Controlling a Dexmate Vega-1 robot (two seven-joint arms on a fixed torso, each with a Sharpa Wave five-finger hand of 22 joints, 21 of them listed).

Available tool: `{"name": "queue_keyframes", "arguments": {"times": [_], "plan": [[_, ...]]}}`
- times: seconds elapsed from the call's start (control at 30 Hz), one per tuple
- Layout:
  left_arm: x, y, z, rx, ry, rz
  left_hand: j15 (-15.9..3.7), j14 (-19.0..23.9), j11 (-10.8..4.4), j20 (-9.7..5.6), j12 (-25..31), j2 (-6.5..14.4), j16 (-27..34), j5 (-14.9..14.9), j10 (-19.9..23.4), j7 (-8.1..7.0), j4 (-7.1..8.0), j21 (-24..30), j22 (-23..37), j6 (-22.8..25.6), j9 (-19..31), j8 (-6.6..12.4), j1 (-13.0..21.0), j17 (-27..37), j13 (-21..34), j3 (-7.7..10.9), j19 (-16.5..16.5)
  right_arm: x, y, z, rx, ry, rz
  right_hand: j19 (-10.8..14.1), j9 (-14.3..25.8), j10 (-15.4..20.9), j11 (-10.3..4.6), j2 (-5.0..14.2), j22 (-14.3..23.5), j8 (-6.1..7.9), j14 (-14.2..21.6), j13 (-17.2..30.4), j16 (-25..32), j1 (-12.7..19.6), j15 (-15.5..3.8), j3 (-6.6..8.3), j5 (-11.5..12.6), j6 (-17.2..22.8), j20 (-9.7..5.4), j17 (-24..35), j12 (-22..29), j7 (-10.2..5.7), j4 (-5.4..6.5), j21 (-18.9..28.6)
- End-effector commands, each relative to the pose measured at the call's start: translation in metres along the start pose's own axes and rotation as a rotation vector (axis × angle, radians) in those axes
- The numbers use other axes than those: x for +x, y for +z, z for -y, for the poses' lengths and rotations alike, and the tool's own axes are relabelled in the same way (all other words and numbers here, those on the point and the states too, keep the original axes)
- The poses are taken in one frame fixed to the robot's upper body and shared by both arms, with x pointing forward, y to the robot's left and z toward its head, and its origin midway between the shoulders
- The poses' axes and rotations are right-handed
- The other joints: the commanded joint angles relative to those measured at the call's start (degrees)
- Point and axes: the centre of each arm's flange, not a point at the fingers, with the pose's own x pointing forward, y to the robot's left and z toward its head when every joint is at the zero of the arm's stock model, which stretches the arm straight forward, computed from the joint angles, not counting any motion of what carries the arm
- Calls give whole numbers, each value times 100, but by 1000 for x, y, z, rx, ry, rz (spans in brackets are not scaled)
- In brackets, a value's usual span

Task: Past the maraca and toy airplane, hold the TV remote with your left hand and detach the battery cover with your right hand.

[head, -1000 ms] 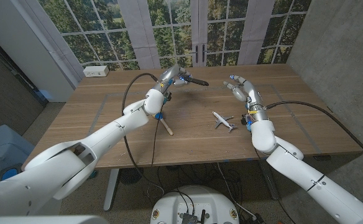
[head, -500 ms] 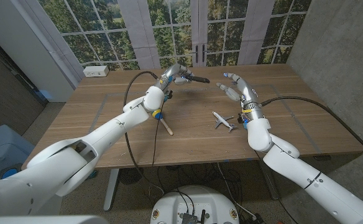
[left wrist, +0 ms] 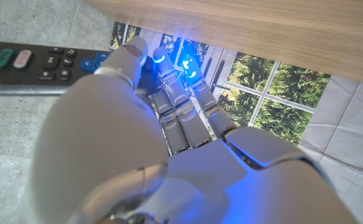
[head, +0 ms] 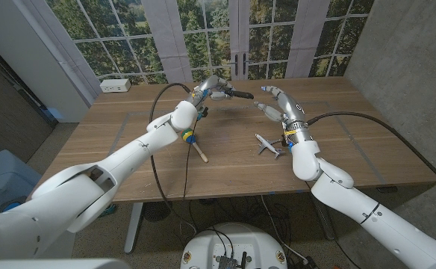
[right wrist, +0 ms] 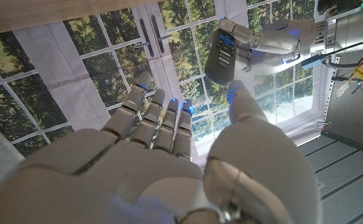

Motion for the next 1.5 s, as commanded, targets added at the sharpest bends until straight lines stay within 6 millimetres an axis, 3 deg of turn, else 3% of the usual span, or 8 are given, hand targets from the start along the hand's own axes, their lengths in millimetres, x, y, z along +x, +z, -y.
{"name": "queue_keyframes", "arguments": {"times": [0.03,0.67,0.97,1.13,1.3,1.43,1.5], "plan": [[2,3,0,-3,-42,36,-438,48,-617,-709,-1,30,-7,66,1011,240,36,49,7,282,21,-32,-12,8,445,-8,-35,6,8,-6,-54,-4,42,62,16,6,-9,-16,31,34,29,12,47,88,-523,2,-15,27,-8,24,-4,-26,33,28],[1,6,-1,-17,-79,66,-437,30,-618,-721,-23,41,-45,132,1022,226,42,137,-18,297,32,-104,-19,14,473,-36,-95,22,12,-16,-101,32,66,147,22,132,-76,-51,41,74,194,31,176,330,-664,-44,-4,113,-44,85,56,-129,56,37],[2,7,0,-24,-112,81,-437,32,-619,-723,-40,42,-55,161,1012,245,41,178,-30,302,37,-135,-19,25,486,-49,-120,26,12,-20,-130,13,74,369,26,321,-234,80,62,144,451,62,421,676,-907,-42,-5,302,-234,243,127,-280,68,126],[2,8,0,-25,-125,87,-437,31,-617,-721,-40,44,-62,175,1028,240,40,201,-37,300,40,-152,-17,28,494,-54,-130,27,10,-22,-131,-16,82,530,30,690,-513,346,92,291,749,114,782,990,-1000,-106,-1,754,-467,526,252,-504,109,242],[2,7,1,-29,-137,93,-437,30,-618,-724,-48,46,-67,183,1023,240,41,216,-41,304,43,-161,-17,31,499,-59,-140,29,9,-25,-119,-28,90,629,36,1024,-535,542,127,402,1017,198,1189,1164,-1021,-265,-9,1159,-646,884,376,-548,136,380],[3,7,1,-33,-148,100,-437,32,-619,-719,-57,52,-69,192,1015,226,43,234,-45,296,46,-177,-18,38,505,-64,-155,30,9,-27,-129,-42,92,677,39,1405,-596,740,160,510,1399,308,1603,1235,-1032,-391,-27,1556,-705,1234,541,-616,174,524],[3,7,1,-34,-151,104,-437,24,-619,-720,-62,53,-78,196,1010,227,43,246,-48,301,48,-181,-19,34,508,-67,-155,31,10,-27,-133,-44,96,708,40,1765,-614,873,179,624,1640,399,1802,1243,-1039,-426,-35,1909,-735,1417,708,-592,209,619]]}}
